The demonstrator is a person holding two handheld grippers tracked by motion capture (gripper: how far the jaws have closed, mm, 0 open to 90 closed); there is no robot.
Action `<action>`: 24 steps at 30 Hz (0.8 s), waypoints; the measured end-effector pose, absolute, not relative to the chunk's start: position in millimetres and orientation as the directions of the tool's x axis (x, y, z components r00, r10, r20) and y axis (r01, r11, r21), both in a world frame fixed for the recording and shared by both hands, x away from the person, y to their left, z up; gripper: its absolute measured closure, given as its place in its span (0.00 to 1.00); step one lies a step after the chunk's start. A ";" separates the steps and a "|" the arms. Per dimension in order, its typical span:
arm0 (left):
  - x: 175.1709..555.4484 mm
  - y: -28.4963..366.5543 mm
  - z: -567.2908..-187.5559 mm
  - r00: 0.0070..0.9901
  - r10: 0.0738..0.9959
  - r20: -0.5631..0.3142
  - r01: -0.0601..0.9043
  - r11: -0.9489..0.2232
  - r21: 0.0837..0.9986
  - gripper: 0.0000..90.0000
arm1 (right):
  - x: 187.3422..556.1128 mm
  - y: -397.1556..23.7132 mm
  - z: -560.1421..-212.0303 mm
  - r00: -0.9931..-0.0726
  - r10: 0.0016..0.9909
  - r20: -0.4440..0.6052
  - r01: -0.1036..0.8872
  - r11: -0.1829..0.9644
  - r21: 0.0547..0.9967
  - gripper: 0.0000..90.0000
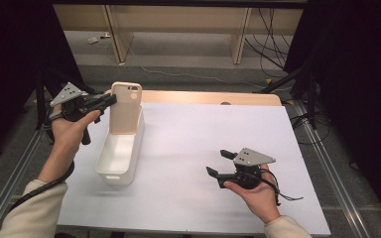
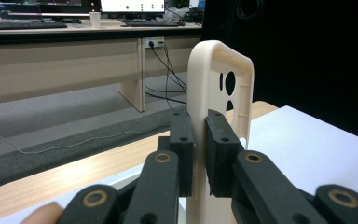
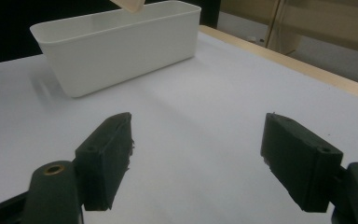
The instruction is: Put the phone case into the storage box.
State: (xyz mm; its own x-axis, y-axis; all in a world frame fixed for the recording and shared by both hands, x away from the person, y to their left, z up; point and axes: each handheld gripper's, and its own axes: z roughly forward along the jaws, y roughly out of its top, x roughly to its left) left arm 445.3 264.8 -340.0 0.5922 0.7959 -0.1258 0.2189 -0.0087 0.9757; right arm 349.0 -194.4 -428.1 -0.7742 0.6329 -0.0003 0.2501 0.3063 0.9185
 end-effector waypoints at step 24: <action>459.7 270.3 -345.9 0.580 0.806 -0.121 0.226 -0.017 0.974 0.92 | 346.1 -200.4 -427.6 -0.770 0.639 -0.005 0.243 0.299 0.923 0.29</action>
